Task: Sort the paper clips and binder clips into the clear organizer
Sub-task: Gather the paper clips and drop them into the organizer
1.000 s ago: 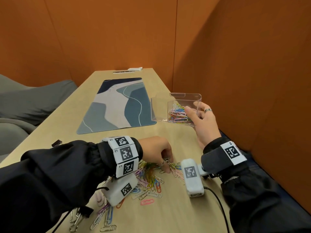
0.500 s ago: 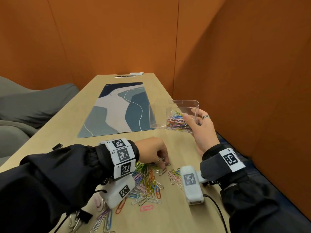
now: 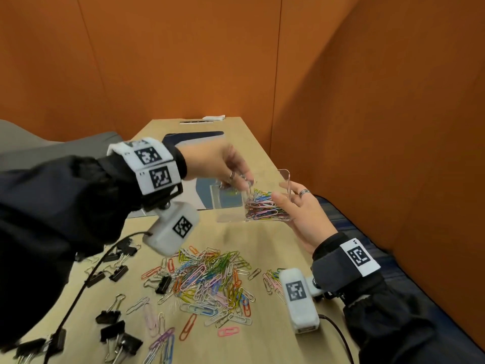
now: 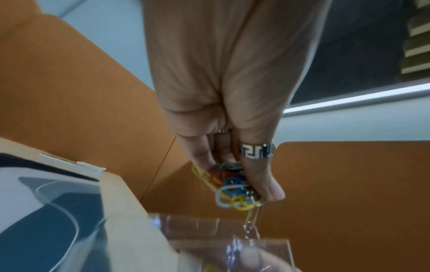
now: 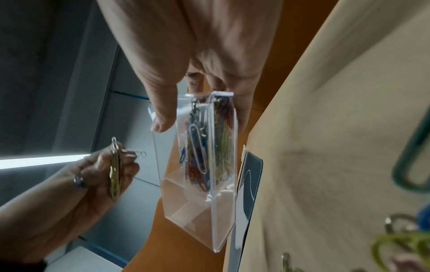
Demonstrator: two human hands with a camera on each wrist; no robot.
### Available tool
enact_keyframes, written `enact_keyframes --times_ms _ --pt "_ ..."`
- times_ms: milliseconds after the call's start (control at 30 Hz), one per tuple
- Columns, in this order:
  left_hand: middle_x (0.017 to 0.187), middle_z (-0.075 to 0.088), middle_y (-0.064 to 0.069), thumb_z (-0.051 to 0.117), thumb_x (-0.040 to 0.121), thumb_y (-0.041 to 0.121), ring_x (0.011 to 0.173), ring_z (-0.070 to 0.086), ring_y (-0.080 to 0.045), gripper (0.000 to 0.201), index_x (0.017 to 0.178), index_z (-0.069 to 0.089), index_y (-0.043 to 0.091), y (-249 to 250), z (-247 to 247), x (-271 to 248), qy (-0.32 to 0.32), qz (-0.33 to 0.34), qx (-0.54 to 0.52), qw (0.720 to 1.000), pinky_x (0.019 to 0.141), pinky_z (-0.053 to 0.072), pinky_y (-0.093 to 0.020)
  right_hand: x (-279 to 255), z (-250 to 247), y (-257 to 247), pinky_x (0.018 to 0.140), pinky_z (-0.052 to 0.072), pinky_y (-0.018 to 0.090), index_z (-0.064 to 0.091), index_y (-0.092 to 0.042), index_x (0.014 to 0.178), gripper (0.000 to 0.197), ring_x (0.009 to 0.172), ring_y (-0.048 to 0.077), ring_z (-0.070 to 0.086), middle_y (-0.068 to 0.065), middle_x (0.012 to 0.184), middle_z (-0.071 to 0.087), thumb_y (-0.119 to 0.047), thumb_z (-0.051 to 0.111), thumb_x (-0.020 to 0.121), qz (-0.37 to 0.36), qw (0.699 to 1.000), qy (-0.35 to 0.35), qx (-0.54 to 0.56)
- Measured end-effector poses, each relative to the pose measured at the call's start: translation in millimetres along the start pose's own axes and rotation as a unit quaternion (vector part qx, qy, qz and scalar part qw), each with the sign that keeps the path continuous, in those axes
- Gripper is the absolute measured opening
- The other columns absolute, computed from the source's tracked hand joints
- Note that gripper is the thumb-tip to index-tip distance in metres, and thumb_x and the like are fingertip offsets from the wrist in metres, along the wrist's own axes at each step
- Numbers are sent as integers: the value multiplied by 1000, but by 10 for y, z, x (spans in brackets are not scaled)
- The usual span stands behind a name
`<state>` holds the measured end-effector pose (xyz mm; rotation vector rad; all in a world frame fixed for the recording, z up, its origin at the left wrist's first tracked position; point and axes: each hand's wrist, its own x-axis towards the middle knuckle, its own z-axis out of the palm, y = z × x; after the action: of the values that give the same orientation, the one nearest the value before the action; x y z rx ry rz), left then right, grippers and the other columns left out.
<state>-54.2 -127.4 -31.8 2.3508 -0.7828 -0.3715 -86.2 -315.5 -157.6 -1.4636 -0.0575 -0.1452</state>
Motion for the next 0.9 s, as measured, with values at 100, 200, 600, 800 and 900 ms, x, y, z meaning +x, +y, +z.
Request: enact_keyframes --times_ms 100,200,600,800,900 --pt "67 68 0 75 72 9 55 56 -5 12 76 71 19 171 -157 91 47 16 -7 999 61 49 -14 -17 35 14 104 41 53 52 -31 117 92 119 26 55 8 127 59 -68 81 39 0 1000 -16 -5" --pt "74 71 -1 80 56 29 66 59 -10 16 71 74 25 264 -165 203 70 19 -5 997 79 50 -28 -66 66 -18 104 39 56 51 -28 121 79 119 25 55 7 124 61 -58 81 54 -5 999 -31 -9" --pt "71 68 8 64 88 7 56 62 3 14 101 66 13 127 213 309 39 45 40 997 61 51 -14 -84 54 -53 105 38 56 47 -21 129 73 116 25 58 7 121 64 -45 75 65 -21 999 -42 24" --pt "83 69 4 40 97 42 80 64 -11 35 104 61 16 236 180 196 54 25 130 990 74 45 -19 -90 50 -65 105 39 55 51 -27 120 64 114 26 59 8 120 63 -46 74 63 -20 999 -40 26" --pt "88 67 0 29 97 49 85 61 -14 47 109 61 16 236 221 181 21 -1 151 988 76 42 -21 -87 50 -64 104 40 54 51 -27 120 64 113 26 60 9 120 63 -45 75 63 -22 998 -42 32"
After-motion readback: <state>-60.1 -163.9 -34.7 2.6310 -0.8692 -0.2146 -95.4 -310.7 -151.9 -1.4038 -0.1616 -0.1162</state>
